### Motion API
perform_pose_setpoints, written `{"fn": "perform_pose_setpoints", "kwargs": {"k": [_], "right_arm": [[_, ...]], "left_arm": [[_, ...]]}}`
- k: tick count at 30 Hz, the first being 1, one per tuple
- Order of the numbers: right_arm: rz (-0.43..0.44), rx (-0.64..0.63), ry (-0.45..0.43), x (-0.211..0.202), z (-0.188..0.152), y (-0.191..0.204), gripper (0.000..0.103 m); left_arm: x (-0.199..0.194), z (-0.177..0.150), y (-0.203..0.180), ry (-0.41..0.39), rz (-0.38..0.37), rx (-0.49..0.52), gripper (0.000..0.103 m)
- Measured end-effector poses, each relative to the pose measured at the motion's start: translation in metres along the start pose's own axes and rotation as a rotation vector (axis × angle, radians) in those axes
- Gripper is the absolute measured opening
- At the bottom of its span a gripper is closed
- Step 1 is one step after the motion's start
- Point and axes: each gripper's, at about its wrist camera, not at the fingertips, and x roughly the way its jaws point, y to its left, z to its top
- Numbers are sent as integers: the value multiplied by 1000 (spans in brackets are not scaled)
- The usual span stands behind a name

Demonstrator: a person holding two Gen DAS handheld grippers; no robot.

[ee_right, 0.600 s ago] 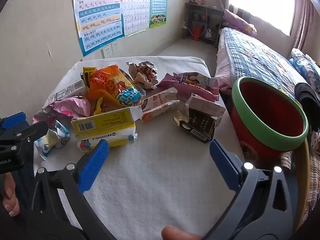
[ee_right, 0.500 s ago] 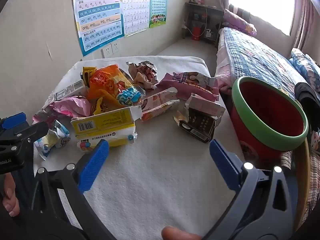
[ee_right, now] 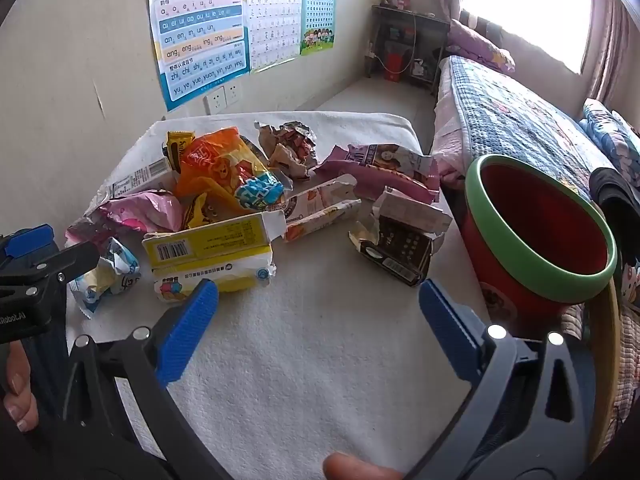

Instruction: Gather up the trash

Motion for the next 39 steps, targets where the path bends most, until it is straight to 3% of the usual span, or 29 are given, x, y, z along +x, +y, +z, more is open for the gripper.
{"fn": "perform_pose_setpoints", "kwargs": {"k": [39], "right_arm": [[-3, -1, 16, 3, -1, 0, 99]], "left_arm": [[6, -3, -2, 24, 5, -6, 95]]}}
